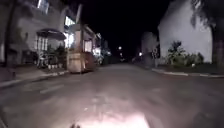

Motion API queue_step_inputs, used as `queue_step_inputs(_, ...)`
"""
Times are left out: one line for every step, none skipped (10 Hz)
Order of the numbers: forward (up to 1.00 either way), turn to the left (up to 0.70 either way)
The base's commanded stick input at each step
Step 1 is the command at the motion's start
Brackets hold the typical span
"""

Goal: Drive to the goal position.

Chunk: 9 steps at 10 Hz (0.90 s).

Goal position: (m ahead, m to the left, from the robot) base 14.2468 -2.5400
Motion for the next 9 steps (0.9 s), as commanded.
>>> queue_step_inputs(1.0,0.0)
queue_step_inputs(1.0,0.0)
queue_step_inputs(1.0,0.0)
queue_step_inputs(1.0,0.0)
queue_step_inputs(1.0,0.0)
queue_step_inputs(1.0,0.0)
queue_step_inputs(1.0,0.0)
queue_step_inputs(1.0,0.0)
queue_step_inputs(1.0,0.0)
